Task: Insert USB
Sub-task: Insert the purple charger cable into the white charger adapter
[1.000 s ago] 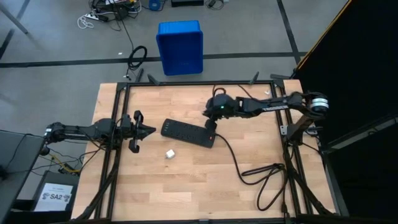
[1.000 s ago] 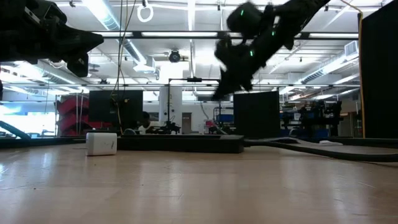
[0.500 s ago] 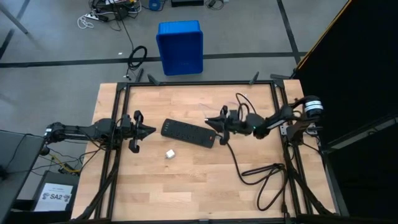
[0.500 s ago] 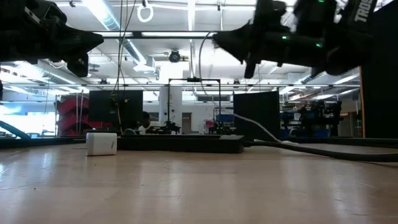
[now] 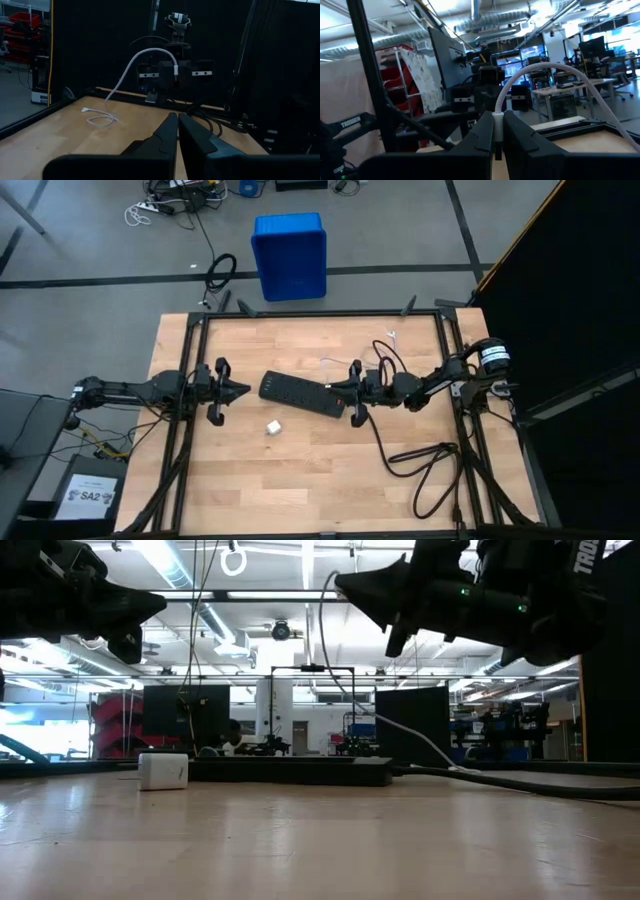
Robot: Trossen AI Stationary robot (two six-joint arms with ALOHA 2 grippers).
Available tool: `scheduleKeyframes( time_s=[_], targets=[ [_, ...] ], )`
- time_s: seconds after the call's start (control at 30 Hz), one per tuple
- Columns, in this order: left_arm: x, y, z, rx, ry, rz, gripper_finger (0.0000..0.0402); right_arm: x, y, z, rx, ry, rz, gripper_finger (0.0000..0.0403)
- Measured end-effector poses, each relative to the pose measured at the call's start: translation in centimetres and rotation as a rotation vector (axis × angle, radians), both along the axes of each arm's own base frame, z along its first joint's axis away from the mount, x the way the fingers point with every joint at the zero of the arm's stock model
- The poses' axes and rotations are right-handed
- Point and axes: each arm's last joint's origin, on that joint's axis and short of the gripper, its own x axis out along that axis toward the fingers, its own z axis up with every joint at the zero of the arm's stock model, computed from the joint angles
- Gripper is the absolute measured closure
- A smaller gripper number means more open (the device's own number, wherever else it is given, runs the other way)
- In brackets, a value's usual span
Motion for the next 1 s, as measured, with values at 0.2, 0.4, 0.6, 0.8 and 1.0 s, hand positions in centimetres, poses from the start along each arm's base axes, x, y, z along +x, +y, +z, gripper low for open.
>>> scheduleKeyframes(
  time_s=[0.2, 0.4, 0.6, 0.8, 1.0],
  targets=[
    [0.0, 0.0, 0.1, -0.001, -0.015, 0.000, 0.0401, 0.0, -0.1, 0.0, -0.006, -0.002, 0.013, 0.0403],
    [-0.2, 0.0, 0.8, -0.020, -0.091, -0.013, 0.0401, 0.0, -0.1, 0.0, -0.011, -0.002, 0.027, 0.0403],
    [-0.5, -0.1, 2.5, -0.049, 0.002, -0.050, 0.0401, 0.0, -0.2, 0.0, -0.004, -0.003, 0.028, 0.0403],
    [0.1, 0.0, 4.6, -0.137, 0.369, 0.012, 0.0401, 0.0, -0.6, 0.1, 0.007, -0.006, 0.029, 0.0403],
    [3.9, -0.8, 4.7, -0.170, 0.657, 0.008, 0.0401, 0.1, -1.3, 0.1, -0.006, -0.005, 0.012, 0.0403]
  ],
)
